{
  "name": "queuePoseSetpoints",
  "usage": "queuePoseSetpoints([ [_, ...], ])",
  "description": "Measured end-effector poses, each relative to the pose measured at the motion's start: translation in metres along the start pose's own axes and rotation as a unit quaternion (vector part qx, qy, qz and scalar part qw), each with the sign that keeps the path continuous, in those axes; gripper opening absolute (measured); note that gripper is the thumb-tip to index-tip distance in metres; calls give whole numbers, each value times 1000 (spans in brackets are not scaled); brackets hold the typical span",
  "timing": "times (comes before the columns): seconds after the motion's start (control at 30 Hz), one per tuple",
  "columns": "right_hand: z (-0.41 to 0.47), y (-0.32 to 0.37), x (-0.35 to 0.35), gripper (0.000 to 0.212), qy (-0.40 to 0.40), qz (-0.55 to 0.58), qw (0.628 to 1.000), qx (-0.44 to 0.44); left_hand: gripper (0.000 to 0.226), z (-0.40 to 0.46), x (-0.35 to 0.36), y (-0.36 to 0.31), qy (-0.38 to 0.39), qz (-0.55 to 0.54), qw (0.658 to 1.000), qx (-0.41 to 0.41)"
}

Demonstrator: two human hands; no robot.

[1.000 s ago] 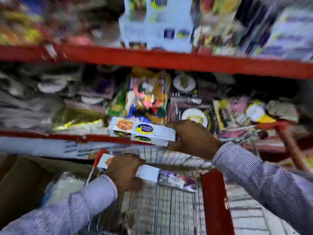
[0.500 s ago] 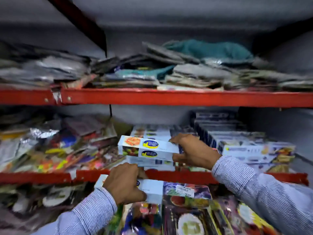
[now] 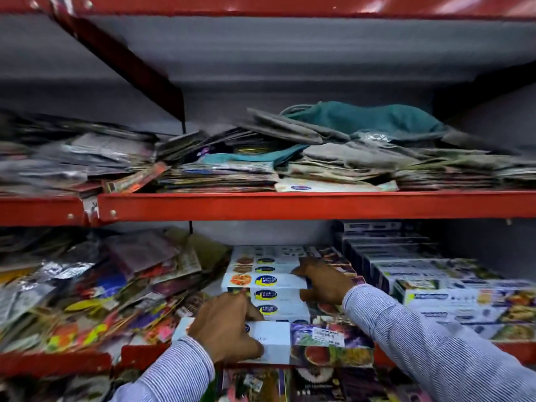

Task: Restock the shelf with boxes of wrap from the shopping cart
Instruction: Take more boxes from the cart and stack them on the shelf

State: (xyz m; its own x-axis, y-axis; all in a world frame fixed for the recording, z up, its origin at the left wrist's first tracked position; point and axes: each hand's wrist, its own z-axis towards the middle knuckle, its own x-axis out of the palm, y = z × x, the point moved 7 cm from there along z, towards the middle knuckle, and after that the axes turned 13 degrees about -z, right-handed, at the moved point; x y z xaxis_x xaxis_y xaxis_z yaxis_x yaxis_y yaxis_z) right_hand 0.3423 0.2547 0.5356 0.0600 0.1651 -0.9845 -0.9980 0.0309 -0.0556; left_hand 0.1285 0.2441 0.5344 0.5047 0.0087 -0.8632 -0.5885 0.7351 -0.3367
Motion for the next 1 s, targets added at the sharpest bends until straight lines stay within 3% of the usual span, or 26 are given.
queuePoseSetpoints([
  [0.17,-1,-13,-14,44,-58,-6,998,4,61,14,4,6,-11,-15,1000,-14],
  [0.37,-19,-32,-53,31,-134,67,988,30,45,52,11,-1,9,-51,998,-40],
  [0.5,-43,-37,-53,36,-110,62,992,32,46,75,15,-12,-17,-44,998,-34],
  [0.7,-64,-33,-4,69,-26,-47,999,3,55,82,32,-18,-42,-26,999,-11],
  [0.8,-65,-34,3,60,-72,-35,997,7,59,77,40,-16,-41,40,998,16],
  [1.0,-65,-39,11,49,-107,-26,994,6,57,66,59,6,-20,-44,997,56],
])
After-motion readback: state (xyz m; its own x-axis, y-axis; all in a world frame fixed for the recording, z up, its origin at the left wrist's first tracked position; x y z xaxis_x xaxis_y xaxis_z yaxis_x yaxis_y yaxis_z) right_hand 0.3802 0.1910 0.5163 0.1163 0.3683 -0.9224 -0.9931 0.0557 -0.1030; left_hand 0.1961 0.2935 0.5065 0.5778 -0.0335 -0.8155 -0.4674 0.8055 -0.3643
